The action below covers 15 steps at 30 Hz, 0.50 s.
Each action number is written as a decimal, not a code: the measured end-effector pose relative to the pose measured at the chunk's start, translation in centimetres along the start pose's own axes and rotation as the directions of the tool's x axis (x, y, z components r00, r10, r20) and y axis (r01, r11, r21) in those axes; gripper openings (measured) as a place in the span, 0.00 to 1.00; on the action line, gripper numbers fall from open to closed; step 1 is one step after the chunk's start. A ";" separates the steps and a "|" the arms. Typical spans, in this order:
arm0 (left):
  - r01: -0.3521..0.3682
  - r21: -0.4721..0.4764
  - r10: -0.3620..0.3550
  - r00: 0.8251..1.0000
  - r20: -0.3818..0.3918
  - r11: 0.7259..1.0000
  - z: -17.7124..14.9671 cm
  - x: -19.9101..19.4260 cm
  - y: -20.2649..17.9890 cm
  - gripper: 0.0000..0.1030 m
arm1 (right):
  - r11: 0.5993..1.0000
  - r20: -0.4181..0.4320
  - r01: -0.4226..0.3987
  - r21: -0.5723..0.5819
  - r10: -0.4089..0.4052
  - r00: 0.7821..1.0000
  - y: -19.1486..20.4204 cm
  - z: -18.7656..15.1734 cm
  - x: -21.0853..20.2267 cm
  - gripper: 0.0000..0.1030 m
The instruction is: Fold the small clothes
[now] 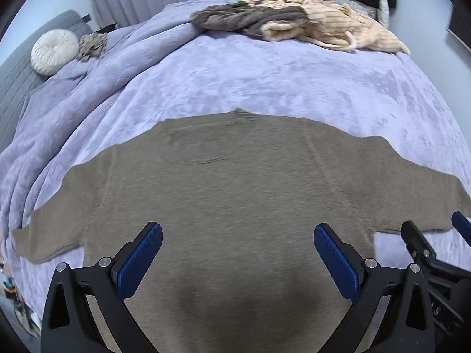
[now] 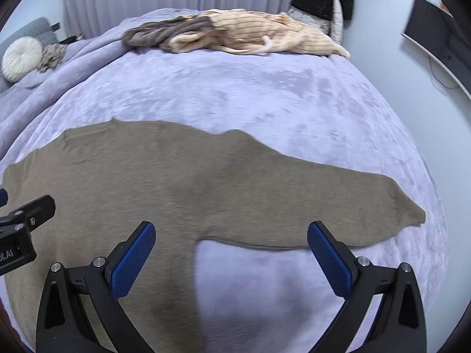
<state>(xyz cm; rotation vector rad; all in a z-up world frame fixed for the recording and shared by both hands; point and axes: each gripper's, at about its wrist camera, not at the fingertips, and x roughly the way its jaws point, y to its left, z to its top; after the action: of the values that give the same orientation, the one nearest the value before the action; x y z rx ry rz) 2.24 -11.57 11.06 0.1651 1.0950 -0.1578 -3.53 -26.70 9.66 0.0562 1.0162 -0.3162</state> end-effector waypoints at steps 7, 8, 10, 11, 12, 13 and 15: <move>0.027 0.074 -0.025 0.999 -0.031 0.997 0.7 1.2 -6.0 1.00 | 0.989 -0.016 0.056 0.134 -0.054 0.998 -7.5 0.0 1.4 1.00; 0.031 0.083 -0.028 0.999 -0.034 0.996 0.7 1.4 -6.7 1.00 | 0.987 -0.019 0.063 0.146 -0.061 0.998 -8.4 0.0 1.5 1.00; 0.036 0.106 -0.031 0.999 -0.041 0.994 0.8 1.7 -8.2 1.00 | 0.982 -0.022 0.081 0.170 -0.078 0.997 -10.3 -0.1 1.9 1.00; 0.041 0.116 -0.036 0.998 -0.046 0.992 0.8 1.8 -9.0 1.00 | 0.980 -0.024 0.087 0.181 -0.084 0.996 -11.1 -0.2 2.0 1.00; 0.049 0.124 -0.043 0.998 -0.052 0.991 0.8 2.0 -9.7 1.00 | 0.977 -0.027 0.092 0.193 -0.089 0.996 -11.9 -0.2 2.1 1.00; 0.054 0.130 -0.047 0.997 -0.057 0.990 0.8 2.2 -10.3 1.00 | 0.973 -0.030 0.098 0.207 -0.094 0.995 -12.8 -0.4 2.3 1.00; 0.061 0.143 -0.052 0.996 -0.066 0.988 0.8 2.6 -11.7 1.00 | 0.967 -0.034 0.111 0.229 -0.106 0.994 -14.3 -0.6 2.4 1.00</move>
<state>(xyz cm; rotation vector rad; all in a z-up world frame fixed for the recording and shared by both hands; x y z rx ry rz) 1.69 -23.28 8.47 0.2710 1.1514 -0.2854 -6.93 -40.79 8.71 0.2153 1.0020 -0.5343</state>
